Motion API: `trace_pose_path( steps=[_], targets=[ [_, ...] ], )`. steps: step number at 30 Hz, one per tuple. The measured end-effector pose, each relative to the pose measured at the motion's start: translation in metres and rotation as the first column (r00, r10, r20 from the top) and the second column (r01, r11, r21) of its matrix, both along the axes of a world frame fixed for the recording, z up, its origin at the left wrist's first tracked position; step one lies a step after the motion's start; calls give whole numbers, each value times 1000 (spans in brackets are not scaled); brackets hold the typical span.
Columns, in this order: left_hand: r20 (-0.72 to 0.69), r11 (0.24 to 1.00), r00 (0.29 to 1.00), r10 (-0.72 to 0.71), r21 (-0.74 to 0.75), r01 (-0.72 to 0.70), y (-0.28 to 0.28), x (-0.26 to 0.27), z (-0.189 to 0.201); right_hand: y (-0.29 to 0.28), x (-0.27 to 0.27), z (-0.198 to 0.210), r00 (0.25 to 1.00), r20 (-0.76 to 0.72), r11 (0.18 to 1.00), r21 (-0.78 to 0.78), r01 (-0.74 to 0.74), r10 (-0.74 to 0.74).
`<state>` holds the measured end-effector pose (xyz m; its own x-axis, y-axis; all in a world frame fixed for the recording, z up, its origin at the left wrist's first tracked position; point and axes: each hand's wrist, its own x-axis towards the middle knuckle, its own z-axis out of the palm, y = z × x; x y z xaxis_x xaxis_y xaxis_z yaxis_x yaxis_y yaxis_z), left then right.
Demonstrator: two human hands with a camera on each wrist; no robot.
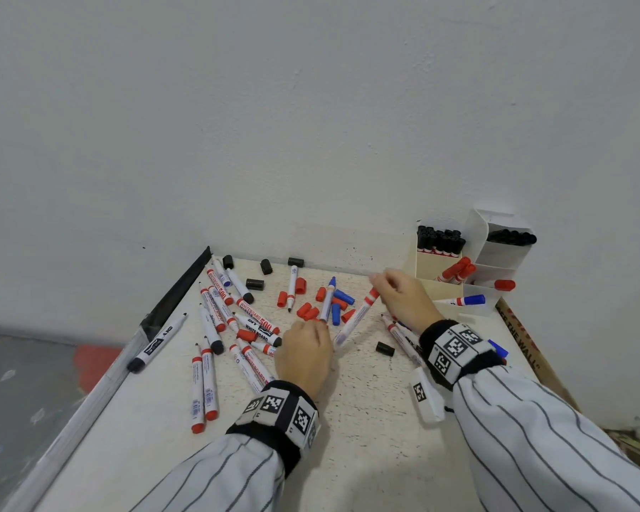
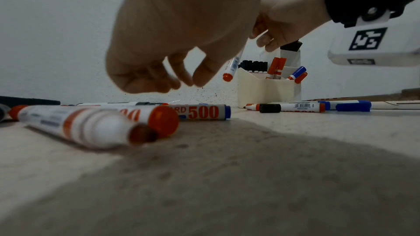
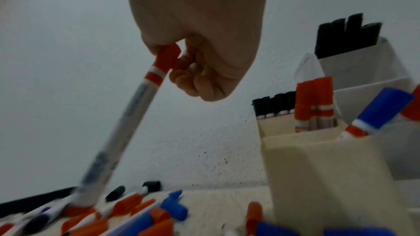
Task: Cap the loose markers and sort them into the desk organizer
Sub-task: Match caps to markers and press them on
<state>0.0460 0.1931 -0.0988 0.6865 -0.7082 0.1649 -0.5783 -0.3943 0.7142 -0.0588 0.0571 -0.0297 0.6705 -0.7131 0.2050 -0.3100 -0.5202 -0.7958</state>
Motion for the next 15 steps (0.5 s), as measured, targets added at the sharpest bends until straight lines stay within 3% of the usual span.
trace_pose_path(
  steps=[3, 6, 8, 11, 15],
  targets=[
    [152, 921, 982, 114, 355, -162, 2, 4, -1, -16, -10, 18, 982, 143, 990, -50, 133, -124],
    [186, 839, 980, 67, 521, -156, 2, 1, 2, -37, -20, 38, 928, 274, 954, -92, 286, -252],
    [161, 842, 986, 39, 526, -119, 0, 2, 0, -51, -29, 45, 887, 322, 911, -135, 391, -332],
    [35, 912, 999, 30, 409, -42, 0, 5, -1, -68, -42, 45, 843, 319, 821, -244, 515, -434],
    [-66, 927, 997, 33, 376, -6, 2, 2, 3, -83, -55, 36, 836, 238, 777, -312, 547, -494]
  ],
)
